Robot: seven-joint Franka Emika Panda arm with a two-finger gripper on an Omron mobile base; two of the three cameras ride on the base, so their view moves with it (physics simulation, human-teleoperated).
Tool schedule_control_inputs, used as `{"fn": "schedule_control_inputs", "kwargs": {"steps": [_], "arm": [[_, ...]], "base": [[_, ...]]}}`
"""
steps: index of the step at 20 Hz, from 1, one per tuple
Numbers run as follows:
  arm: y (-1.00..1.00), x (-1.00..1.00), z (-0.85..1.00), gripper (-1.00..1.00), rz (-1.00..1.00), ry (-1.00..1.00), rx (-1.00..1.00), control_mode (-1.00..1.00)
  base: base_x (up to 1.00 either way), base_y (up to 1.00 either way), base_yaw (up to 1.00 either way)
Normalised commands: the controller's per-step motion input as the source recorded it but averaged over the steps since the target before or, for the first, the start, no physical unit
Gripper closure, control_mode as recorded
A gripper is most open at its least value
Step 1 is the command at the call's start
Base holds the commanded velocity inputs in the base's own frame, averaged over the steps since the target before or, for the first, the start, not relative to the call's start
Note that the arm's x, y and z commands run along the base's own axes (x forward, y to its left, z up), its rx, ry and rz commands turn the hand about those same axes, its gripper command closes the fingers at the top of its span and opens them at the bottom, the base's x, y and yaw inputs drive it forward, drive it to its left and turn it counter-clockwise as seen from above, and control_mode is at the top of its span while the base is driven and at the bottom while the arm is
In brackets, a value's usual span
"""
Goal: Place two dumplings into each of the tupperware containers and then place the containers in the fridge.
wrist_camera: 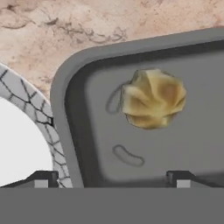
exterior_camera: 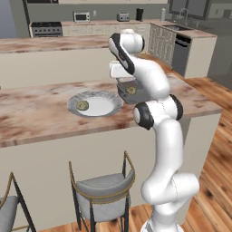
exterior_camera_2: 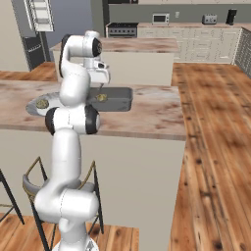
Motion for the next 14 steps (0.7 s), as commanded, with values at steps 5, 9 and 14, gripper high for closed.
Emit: {"fn": "schedule_control_inputs", "kwargs": {"steps": [5,9,14], "arm": [[0.41,-0.63,0.68,-1.00,-0.04,0.00,0.00,-1.00],[0.74,-0.63,0.20,-1.00,0.00,0.00,0.00,-1.00],[1.00,-0.80,0.00,-1.00,0.00,-0.01,-0.01,-1.00]], "base": [[0.00,0.00,0.00],[0.00,0.00,0.00],[0.00,0.00,0.00]]}}
